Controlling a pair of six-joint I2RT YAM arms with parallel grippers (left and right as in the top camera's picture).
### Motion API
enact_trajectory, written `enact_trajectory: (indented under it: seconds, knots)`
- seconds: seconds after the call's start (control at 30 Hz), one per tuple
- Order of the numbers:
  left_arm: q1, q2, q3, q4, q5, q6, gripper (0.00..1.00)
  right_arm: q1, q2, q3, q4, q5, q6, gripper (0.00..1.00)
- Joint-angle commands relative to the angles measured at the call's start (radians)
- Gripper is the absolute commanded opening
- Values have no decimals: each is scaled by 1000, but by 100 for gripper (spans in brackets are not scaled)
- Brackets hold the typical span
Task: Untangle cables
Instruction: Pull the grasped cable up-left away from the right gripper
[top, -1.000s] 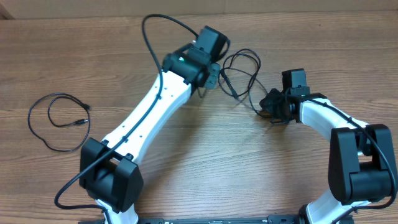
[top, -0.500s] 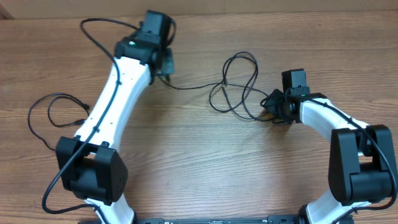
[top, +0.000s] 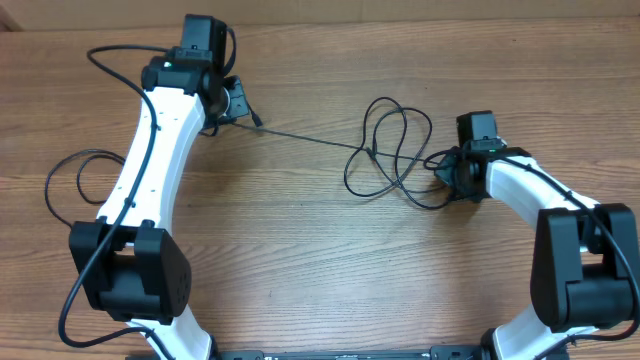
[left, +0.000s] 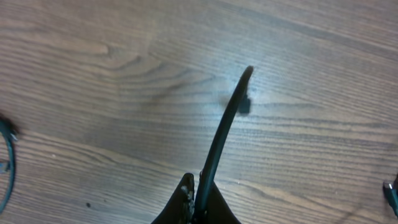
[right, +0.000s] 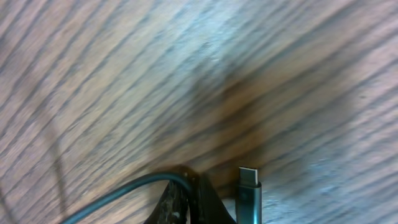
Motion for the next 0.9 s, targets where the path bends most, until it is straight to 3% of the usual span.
enact_trajectory:
  seconds: [0.0,0.3,0.53,0.63,0.73,0.87]
  knots:
    - [89,-29,-17,0,-90,0,4,-100,17,-22,-43,141,41,4]
    - [139,-29,-112,60,-81,-48,4,-159,17,-22,-77,114,85,4]
    - [116,-29,-214,158,42,-43,4,-159,17,-22,-76,77,84,4]
    - [96,-29,-246,185,50,-29,4,-159,17,-22,-76,45,81,11]
    - [79,-29,-271,203,50,-28,4,-159,17,-22,-76,18,77,30]
    - [58,-29,-285,217,51,-2,4,-159,17,-22,-70,-31,63,48]
